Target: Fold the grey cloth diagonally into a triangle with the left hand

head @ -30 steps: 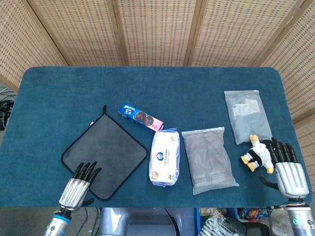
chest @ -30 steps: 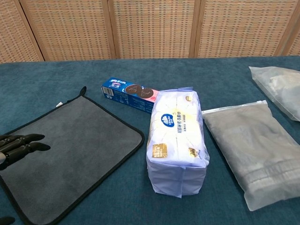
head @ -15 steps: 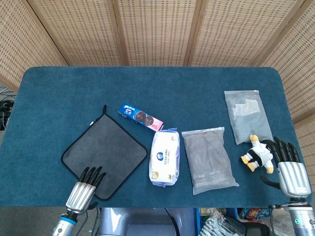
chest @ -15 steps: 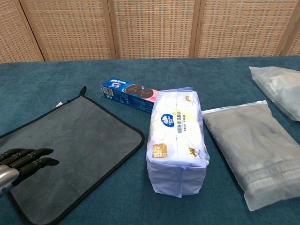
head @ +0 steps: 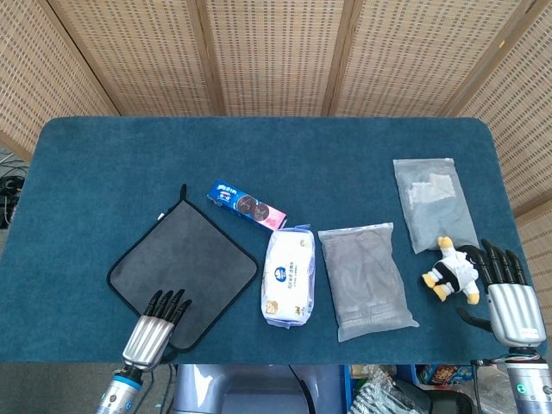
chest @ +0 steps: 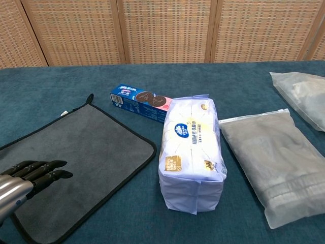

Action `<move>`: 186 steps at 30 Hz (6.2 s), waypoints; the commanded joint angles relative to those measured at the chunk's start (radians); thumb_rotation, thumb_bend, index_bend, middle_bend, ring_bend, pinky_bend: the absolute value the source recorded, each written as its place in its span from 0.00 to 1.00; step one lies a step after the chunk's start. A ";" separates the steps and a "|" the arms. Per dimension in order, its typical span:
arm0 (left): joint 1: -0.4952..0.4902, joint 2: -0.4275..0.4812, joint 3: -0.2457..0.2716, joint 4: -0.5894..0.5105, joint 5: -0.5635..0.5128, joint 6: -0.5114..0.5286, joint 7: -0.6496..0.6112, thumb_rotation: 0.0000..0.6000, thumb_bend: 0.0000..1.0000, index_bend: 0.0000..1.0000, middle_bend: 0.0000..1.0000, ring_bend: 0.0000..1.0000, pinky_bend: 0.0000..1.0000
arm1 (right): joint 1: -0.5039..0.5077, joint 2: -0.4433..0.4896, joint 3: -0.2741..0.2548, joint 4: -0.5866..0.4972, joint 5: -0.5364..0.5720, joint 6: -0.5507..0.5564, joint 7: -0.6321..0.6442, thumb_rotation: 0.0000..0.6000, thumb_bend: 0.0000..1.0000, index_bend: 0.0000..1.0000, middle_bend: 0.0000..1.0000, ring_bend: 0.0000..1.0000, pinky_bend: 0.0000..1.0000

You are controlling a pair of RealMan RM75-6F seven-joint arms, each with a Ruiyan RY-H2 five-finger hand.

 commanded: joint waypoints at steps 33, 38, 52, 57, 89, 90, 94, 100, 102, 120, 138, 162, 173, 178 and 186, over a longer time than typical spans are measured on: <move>-0.025 -0.030 -0.004 0.044 0.000 0.001 -0.057 1.00 0.31 0.49 0.00 0.00 0.00 | -0.002 0.002 -0.003 -0.010 -0.005 0.003 0.000 1.00 0.00 0.00 0.00 0.00 0.00; -0.028 -0.031 0.000 0.047 0.012 0.006 -0.065 1.00 0.31 0.53 0.00 0.00 0.00 | -0.002 0.002 -0.004 -0.011 -0.005 0.001 0.000 1.00 0.00 0.00 0.00 0.00 0.00; -0.034 -0.030 -0.007 0.062 0.022 0.019 -0.073 1.00 0.33 0.66 0.00 0.00 0.00 | -0.002 0.004 -0.005 -0.014 -0.008 0.001 0.005 1.00 0.00 0.00 0.00 0.00 0.00; -0.039 -0.036 -0.013 0.073 0.015 0.014 -0.077 1.00 0.40 0.66 0.00 0.00 0.00 | -0.002 0.005 -0.006 -0.014 -0.008 -0.001 0.010 1.00 0.00 0.00 0.00 0.00 0.00; -0.182 0.048 -0.232 0.016 -0.079 -0.046 -0.063 1.00 0.52 0.67 0.00 0.00 0.00 | 0.000 0.007 -0.009 -0.015 -0.012 -0.006 0.019 1.00 0.00 0.00 0.00 0.00 0.00; -0.191 0.051 -0.242 0.018 -0.090 -0.055 -0.059 1.00 0.52 0.67 0.00 0.00 0.00 | 0.000 0.007 -0.010 -0.015 -0.012 -0.007 0.018 1.00 0.00 0.00 0.00 0.00 0.00; -0.244 0.050 -0.292 0.041 -0.153 -0.105 -0.035 1.00 0.52 0.67 0.00 0.00 0.00 | 0.003 0.004 -0.012 -0.013 -0.013 -0.014 0.014 1.00 0.00 0.00 0.00 0.00 0.00; -0.306 0.025 -0.328 0.096 -0.218 -0.147 0.001 1.00 0.52 0.67 0.00 0.00 0.00 | 0.008 0.000 -0.012 -0.008 -0.005 -0.027 0.012 1.00 0.00 0.00 0.00 0.00 0.00; -0.324 0.011 -0.337 0.123 -0.240 -0.158 0.003 1.00 0.52 0.67 0.00 0.00 0.00 | 0.008 0.000 -0.011 -0.007 0.000 -0.029 0.015 1.00 0.00 0.00 0.00 0.00 0.00; -0.453 -0.039 -0.402 0.280 -0.339 -0.195 0.007 1.00 0.52 0.67 0.00 0.00 0.00 | 0.012 0.002 -0.007 -0.001 0.018 -0.044 0.026 1.00 0.00 0.00 0.00 0.00 0.00; -0.579 -0.094 -0.436 0.461 -0.450 -0.268 -0.004 1.00 0.52 0.67 0.00 0.00 0.00 | 0.018 0.000 -0.007 0.002 0.033 -0.062 0.020 1.00 0.00 0.00 0.00 0.00 0.00; -0.680 -0.156 -0.437 0.640 -0.523 -0.317 -0.024 1.00 0.52 0.68 0.00 0.00 0.00 | 0.020 -0.003 -0.010 -0.001 0.035 -0.066 0.002 1.00 0.00 0.00 0.00 0.00 0.00; -0.713 -0.170 -0.435 0.693 -0.557 -0.351 -0.027 1.00 0.52 0.68 0.00 0.00 0.00 | 0.021 -0.006 -0.013 -0.006 0.032 -0.065 -0.013 1.00 0.00 0.00 0.00 0.00 0.00; -0.725 -0.190 -0.433 0.728 -0.562 -0.350 -0.033 1.00 0.52 0.67 0.00 0.00 0.00 | 0.021 -0.007 -0.013 -0.004 0.036 -0.067 -0.014 1.00 0.00 0.00 0.00 0.00 0.00; -0.736 -0.202 -0.429 0.764 -0.569 -0.349 -0.037 1.00 0.52 0.64 0.00 0.00 0.00 | 0.022 -0.008 -0.014 -0.004 0.032 -0.066 -0.015 1.00 0.00 0.00 0.00 0.00 0.00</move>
